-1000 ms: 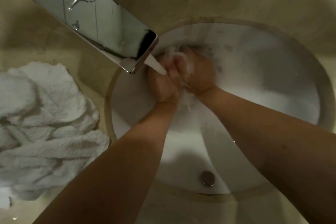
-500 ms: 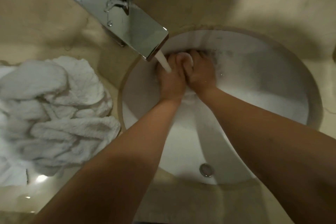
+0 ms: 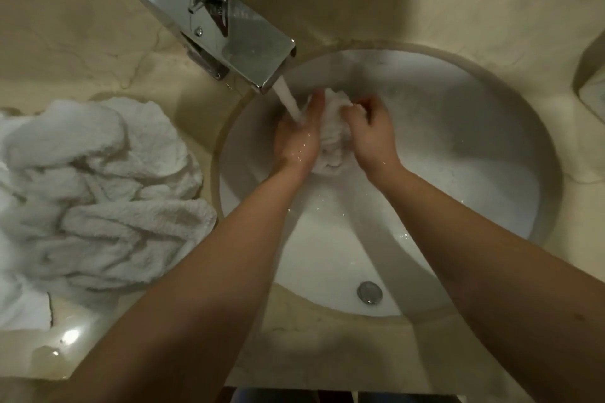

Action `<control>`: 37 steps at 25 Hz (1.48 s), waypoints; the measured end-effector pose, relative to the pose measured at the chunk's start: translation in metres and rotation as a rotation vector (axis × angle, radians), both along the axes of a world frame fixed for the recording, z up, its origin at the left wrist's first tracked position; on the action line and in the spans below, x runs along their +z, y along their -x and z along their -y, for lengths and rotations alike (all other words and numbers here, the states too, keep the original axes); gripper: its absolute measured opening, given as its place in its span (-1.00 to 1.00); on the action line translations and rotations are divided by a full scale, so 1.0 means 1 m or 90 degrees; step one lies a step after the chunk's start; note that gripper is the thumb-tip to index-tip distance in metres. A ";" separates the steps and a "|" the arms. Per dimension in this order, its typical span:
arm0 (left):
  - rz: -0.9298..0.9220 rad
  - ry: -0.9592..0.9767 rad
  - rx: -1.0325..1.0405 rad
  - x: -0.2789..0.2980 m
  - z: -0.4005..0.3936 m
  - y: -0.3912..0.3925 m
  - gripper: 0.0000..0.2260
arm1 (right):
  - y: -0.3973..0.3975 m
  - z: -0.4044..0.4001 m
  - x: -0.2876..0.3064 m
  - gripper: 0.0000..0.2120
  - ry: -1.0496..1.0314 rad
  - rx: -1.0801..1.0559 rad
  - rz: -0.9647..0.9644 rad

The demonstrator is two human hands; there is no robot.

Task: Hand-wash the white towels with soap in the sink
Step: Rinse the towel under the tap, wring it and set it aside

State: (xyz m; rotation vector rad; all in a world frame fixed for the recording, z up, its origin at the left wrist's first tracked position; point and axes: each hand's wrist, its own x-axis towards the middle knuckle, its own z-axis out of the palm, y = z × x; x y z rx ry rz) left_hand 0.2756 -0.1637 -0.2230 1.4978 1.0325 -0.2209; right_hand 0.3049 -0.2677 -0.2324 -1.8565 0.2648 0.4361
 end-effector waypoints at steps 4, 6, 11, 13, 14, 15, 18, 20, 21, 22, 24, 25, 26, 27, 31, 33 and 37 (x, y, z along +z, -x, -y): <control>0.220 -0.150 0.054 0.000 -0.014 0.005 -0.72 | -0.003 -0.010 0.008 -0.71 -0.071 0.021 0.056; 0.294 -0.238 0.005 -0.006 -0.020 0.010 -0.63 | -0.006 -0.016 0.007 -0.64 -0.087 0.059 0.045; 0.334 -0.450 -0.104 -0.026 -0.022 0.018 -0.63 | -0.006 -0.013 -0.003 -0.62 0.006 0.163 0.037; 0.394 -0.527 -0.181 -0.029 -0.025 0.014 -0.81 | -0.007 -0.011 -0.002 -0.74 0.035 0.159 0.066; 0.392 -0.466 -0.185 -0.026 -0.025 0.011 -0.86 | -0.008 -0.012 -0.003 -0.74 0.037 0.154 0.072; 0.368 -0.388 -0.167 -0.017 -0.023 0.008 -0.86 | -0.008 -0.013 -0.003 -0.73 0.028 0.156 0.080; 0.295 -0.313 -0.123 -0.011 -0.014 0.006 -0.76 | 0.000 -0.019 -0.011 -0.67 0.006 0.176 0.139; 0.256 -0.305 -0.110 -0.015 -0.014 0.007 -0.63 | 0.004 -0.022 -0.020 -0.62 0.005 0.165 0.155; 0.261 -0.284 -0.096 -0.020 -0.013 0.008 -0.60 | 0.006 -0.024 -0.021 -0.61 0.004 0.145 0.152; 0.283 -0.237 -0.070 -0.023 -0.012 0.009 -0.59 | 0.006 -0.028 -0.021 -0.61 -0.004 0.116 0.133; 0.301 -0.117 -0.001 -0.021 -0.006 0.008 -0.56 | 0.005 -0.035 -0.023 -0.57 0.008 0.100 0.101; 0.285 -0.087 0.018 -0.022 -0.003 0.008 -0.51 | 0.007 -0.037 -0.025 -0.51 0.040 0.114 0.101; 0.264 -0.082 0.020 -0.024 0.000 0.009 -0.46 | 0.011 -0.037 -0.030 -0.44 0.068 0.121 0.107; 0.250 -0.083 0.022 -0.029 0.000 0.010 -0.45 | 0.013 -0.036 -0.034 -0.41 0.082 0.111 0.113; 0.316 -0.115 0.011 -0.055 -0.003 0.014 -0.60 | 0.012 -0.032 -0.049 -0.42 0.154 0.116 0.125; 0.321 -0.171 -0.033 -0.059 -0.006 0.012 -0.69 | 0.005 -0.034 -0.050 -0.40 0.157 0.114 0.148; 0.309 -0.351 -0.062 -0.062 -0.003 0.004 -0.60 | -0.006 -0.029 -0.056 -0.43 0.188 0.141 0.303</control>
